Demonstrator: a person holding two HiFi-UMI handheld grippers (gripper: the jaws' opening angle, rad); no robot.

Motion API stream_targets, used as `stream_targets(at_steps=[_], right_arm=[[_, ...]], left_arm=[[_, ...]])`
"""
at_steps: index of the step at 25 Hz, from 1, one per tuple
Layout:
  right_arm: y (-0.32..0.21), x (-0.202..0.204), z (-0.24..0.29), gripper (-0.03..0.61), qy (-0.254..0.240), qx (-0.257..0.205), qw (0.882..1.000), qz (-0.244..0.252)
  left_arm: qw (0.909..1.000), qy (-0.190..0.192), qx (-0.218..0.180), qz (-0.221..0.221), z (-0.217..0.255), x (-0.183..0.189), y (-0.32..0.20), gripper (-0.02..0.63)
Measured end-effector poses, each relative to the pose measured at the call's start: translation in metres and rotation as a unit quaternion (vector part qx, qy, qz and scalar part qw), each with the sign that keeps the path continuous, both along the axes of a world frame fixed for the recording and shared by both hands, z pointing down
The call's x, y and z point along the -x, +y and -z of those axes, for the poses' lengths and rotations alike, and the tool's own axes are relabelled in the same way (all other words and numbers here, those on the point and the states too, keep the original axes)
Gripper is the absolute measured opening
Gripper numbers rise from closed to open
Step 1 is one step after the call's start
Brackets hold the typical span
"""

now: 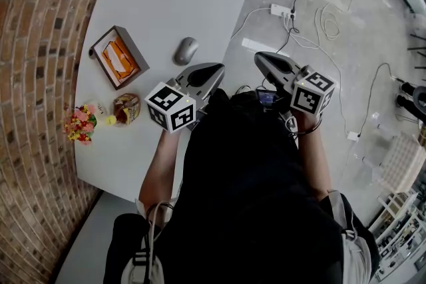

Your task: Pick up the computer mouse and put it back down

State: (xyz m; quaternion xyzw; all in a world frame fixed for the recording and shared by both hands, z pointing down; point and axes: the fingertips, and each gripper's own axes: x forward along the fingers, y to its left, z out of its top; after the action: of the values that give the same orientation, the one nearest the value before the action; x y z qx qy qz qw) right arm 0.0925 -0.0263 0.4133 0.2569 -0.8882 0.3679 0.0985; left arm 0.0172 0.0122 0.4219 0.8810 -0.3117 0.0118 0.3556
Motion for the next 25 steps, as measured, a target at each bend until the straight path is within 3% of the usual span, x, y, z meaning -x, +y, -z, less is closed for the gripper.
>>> stream_targets(at_steps=[15, 25], right_arm=[[0.01, 0.013, -0.014, 0.017, 0.042, -0.013, 0.999, 0.017], [0.017, 0.028, -0.022, 0.017, 0.049, -0.006, 0.998, 0.026]], left_arm=[[0.9959, -0.084, 0.001, 0.031, -0.033, 0.025, -0.01, 0.015], [0.9826, -0.184, 0.002, 0.028, -0.066, 0.043, -0.015, 0.056]])
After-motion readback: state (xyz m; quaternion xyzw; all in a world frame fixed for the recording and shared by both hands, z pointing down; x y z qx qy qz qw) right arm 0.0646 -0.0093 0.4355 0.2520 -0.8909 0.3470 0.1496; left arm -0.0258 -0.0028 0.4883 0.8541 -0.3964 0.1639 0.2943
